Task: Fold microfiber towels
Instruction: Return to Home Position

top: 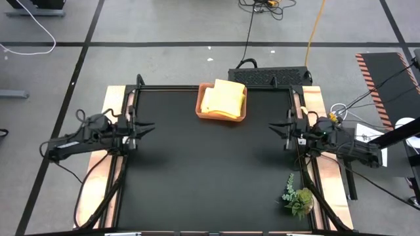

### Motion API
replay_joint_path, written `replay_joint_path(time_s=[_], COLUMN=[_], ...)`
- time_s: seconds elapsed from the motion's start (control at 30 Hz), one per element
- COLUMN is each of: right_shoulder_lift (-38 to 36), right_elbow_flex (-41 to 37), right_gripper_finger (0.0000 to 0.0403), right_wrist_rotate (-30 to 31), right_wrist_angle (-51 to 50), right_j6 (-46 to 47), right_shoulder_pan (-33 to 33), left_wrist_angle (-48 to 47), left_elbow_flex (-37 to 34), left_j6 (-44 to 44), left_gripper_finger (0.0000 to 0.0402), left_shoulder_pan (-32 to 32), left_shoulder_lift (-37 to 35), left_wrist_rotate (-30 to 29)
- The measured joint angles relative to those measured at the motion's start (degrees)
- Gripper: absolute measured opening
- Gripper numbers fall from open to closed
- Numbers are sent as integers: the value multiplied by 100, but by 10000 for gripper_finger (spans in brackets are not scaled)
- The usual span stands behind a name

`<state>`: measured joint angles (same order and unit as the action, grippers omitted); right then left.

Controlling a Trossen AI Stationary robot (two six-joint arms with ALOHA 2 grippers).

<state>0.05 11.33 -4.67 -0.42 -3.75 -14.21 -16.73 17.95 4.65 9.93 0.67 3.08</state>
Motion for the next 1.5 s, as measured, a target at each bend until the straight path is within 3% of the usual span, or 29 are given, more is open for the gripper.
replay_joint_path(time_s=[0.33,1.5], right_shoulder_lift=[28,121], right_elbow_flex=[-950,-1047], right_gripper_finger=[47,47], right_wrist_rotate=[-392,-426], right_wrist_angle=[493,390], right_j6=[244,354], right_shoulder_pan=[209,312], left_wrist_angle=[2380,2085], left_elbow_flex=[-1754,-1737], left_j6=[-289,-47], left_gripper_finger=[87,88], left_shoulder_pan=[-118,-363], left_shoulder_lift=[-51,43], left_wrist_rotate=[196,93])
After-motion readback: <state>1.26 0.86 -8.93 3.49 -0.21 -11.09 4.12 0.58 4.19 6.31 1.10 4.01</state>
